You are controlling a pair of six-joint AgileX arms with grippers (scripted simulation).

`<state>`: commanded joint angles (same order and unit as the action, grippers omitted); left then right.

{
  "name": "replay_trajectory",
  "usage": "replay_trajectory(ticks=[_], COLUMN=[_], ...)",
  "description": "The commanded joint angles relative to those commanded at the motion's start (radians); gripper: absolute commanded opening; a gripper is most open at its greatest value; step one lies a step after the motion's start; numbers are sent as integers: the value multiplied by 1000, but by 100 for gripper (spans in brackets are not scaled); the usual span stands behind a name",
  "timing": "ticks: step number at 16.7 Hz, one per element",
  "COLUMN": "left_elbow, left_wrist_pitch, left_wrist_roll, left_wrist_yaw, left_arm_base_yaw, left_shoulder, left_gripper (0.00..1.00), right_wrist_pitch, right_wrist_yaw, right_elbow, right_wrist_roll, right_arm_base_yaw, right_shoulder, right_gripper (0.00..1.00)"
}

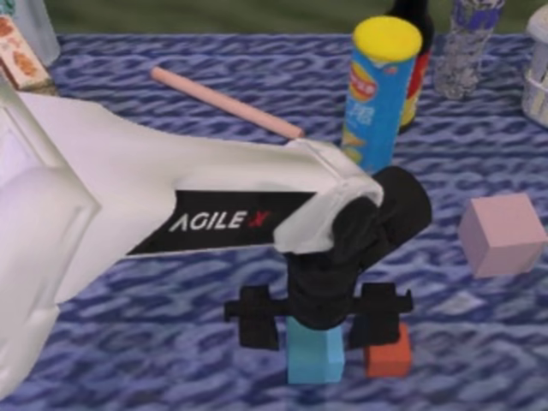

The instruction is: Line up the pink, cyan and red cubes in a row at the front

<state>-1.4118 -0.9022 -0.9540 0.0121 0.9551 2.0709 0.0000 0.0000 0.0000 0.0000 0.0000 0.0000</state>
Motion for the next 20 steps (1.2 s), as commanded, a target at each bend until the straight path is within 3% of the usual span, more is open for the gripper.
replay_trajectory(ticks=[9,16,20], left_elbow=[-4,-154,-170], left_wrist_pitch=[-4,-228,-251], left_wrist_roll=[0,-6,-5], left_wrist_yaw=[0,0,1], left_arm_base_yaw=[-1,-13,-17], left_shoulder=[-2,-69,-81], left_gripper=[100,100,100], right_wrist_pitch=[0,0,0], right_wrist_yaw=[0,0,0], right_elbow=[0,0,0], right_wrist_roll=[0,0,0], right_arm_base_yaw=[0,0,0], right_shoulder=[0,0,0], right_gripper=[100,100,100])
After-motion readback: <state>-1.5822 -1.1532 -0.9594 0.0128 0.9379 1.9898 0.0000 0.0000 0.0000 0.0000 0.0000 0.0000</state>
